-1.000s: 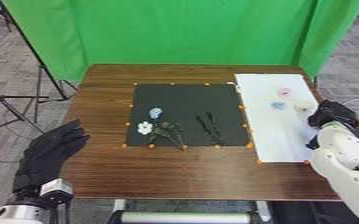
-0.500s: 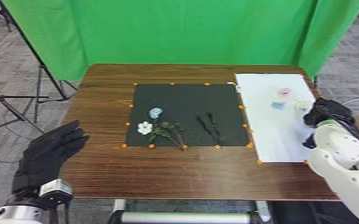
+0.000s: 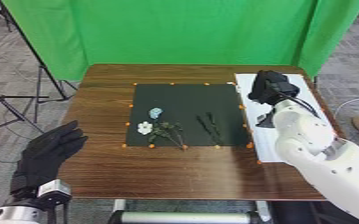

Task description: Arrange flowers

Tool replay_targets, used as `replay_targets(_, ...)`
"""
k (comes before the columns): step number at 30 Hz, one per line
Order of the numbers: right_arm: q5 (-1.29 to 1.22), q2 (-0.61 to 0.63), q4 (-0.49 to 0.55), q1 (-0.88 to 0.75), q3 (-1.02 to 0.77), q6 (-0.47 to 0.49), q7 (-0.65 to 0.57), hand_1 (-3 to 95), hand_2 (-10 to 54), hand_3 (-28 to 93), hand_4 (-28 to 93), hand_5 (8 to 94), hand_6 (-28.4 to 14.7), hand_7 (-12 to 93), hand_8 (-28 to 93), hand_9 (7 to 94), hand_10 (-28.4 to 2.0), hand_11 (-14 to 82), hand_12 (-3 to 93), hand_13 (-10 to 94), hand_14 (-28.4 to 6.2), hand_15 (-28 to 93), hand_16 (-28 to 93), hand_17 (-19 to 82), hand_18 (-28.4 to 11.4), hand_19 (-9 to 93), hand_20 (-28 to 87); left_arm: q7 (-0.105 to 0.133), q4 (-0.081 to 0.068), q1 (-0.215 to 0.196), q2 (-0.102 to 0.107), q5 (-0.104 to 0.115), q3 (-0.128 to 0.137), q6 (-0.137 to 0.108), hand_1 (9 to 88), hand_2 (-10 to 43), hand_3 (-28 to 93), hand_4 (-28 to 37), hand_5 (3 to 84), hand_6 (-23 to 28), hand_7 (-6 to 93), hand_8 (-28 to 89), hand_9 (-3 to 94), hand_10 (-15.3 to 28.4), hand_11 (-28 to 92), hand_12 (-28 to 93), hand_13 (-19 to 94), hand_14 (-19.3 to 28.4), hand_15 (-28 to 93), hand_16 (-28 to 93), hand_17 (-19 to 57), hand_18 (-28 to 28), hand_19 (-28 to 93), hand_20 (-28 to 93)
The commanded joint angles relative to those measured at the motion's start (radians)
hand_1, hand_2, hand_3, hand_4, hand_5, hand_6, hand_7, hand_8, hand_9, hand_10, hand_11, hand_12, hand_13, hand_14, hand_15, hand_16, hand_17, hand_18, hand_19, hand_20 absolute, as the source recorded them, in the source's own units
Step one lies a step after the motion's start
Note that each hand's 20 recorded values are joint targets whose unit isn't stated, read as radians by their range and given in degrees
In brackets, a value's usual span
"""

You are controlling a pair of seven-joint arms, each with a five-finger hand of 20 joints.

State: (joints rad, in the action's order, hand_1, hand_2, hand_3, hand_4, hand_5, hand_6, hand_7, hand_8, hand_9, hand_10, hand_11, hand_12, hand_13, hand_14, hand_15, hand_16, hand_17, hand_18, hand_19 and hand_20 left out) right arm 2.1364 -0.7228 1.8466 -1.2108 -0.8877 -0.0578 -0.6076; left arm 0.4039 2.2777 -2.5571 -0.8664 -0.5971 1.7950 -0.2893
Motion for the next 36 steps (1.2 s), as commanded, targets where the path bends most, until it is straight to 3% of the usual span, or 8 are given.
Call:
replay_targets(1, 0.006, -0.188, 0.027, 0.082, 0.162, 0.029, 0.089, 55.4, -9.5, 75, -28, 84.3, -0.9, 20, 4, 88.5, -6.2, 24.4, 39.6, 71, -6.3, 69, 33, 24, -25.5, 82, 37, -0.015, 0.007, -0.021, -0.005, -0.006, 0.018, 0.0, 27.2, 5.0, 83, -12.2, 45.6, 13.7, 12.4, -8, 37.8, 22.3, 34, 9, 27, 28.3, 57, -12, -9.6, 21.4, 57, 12)
replay_targets(5, 0.039, -0.307, -0.02, 0.1, 0.227, 0.045, 0.106, 55.3, -9.5, 75, -28, 84.4, -0.9, 20, 4, 88.4, -6.2, 24.4, 39.6, 71, -6.3, 69, 33, 24, -25.3, 81, 37, -0.011, 0.007, -0.026, -0.001, 0.001, 0.026, -0.007, 27.4, 5.0, 82, -12.3, 45.6, 13.7, 12.4, -8, 37.9, 22.4, 34, 9, 27, 28.4, 57, -12, -9.6, 21.4, 57, 12)
replay_targets(10, 0.085, -0.428, -0.09, 0.096, 0.255, 0.062, 0.09, 55.4, -9.5, 75, -28, 84.3, -0.8, 20, 4, 88.4, -6.1, 24.5, 39.7, 71, -6.1, 69, 33, 24, -25.1, 81, 37, -0.023, 0.003, -0.012, -0.004, -0.006, 0.031, 0.003, 27.4, 5.0, 83, -12.1, 45.5, 13.7, 12.4, -8, 37.9, 22.3, 34, 9, 27, 28.4, 57, -12, -9.6, 21.4, 57, 12)
replay_targets(11, 0.089, -0.447, -0.106, 0.1, 0.26, 0.066, 0.089, 55.4, -9.5, 75, -28, 84.3, -0.8, 20, 4, 88.4, -6.1, 24.5, 39.7, 71, -6.1, 69, 33, 24, -25.2, 81, 37, -0.016, 0.005, -0.017, -0.003, -0.004, 0.032, 0.0, 27.3, 5.0, 83, -12.2, 45.6, 13.7, 12.4, -8, 37.9, 22.3, 34, 9, 27, 28.4, 57, -12, -9.6, 21.4, 57, 12)
replay_targets(17, 0.127, -0.526, -0.167, 0.106, 0.265, 0.089, 0.07, 55.4, -9.5, 75, -28, 84.2, -0.5, 20, 4, 88.3, -6.1, 24.7, 39.7, 71, -6.1, 69, 33, 24, -25.0, 81, 37, -0.029, 0.004, -0.015, -0.012, -0.01, 0.04, 0.006, 27.2, 5.0, 83, -12.2, 45.6, 13.7, 12.4, -8, 38.0, 22.4, 34, 9, 27, 28.4, 57, -12, -9.6, 21.4, 57, 12)
replay_targets(26, 0.163, -0.57, -0.187, 0.077, 0.266, 0.12, 0.068, 55.3, -9.5, 75, -28, 84.1, -0.7, 20, 4, 88.2, -6.1, 24.7, 39.8, 71, -6.0, 69, 34, 24, -25.0, 81, 37, -0.036, -0.001, -0.002, -0.015, -0.011, 0.038, 0.013, 27.2, 5.0, 83, -12.3, 45.7, 13.7, 12.4, -8, 37.9, 22.4, 34, 9, 27, 28.4, 57, -12, -9.6, 21.4, 57, 12)
replay_targets(29, 0.181, -0.573, -0.207, 0.067, 0.257, 0.128, 0.059, 55.2, -9.5, 75, -28, 84.0, -0.6, 20, 4, 88.3, -6.1, 24.5, 39.7, 71, -6.0, 68, 34, 24, -25.0, 81, 37, -0.055, -0.004, 0.014, -0.021, -0.02, 0.038, 0.022, 27.3, 5.0, 83, -12.2, 45.7, 13.8, 12.4, -8, 37.9, 22.3, 34, 9, 27, 28.4, 57, -12, -9.6, 21.4, 57, 12)
replay_targets(36, 0.213, -0.584, -0.245, 0.058, 0.241, 0.141, 0.054, 55.1, -9.5, 75, -28, 84.0, -0.6, 20, 3, 88.3, -6.0, 24.4, 39.6, 71, -6.0, 68, 34, 24, -25.0, 80, 37, -0.056, -0.007, 0.02, -0.024, -0.019, 0.039, 0.023, 27.3, 5.0, 83, -12.3, 45.7, 13.8, 12.3, -8, 38.0, 22.4, 34, 9, 27, 28.4, 57, -12, -9.6, 21.4, 57, 12)
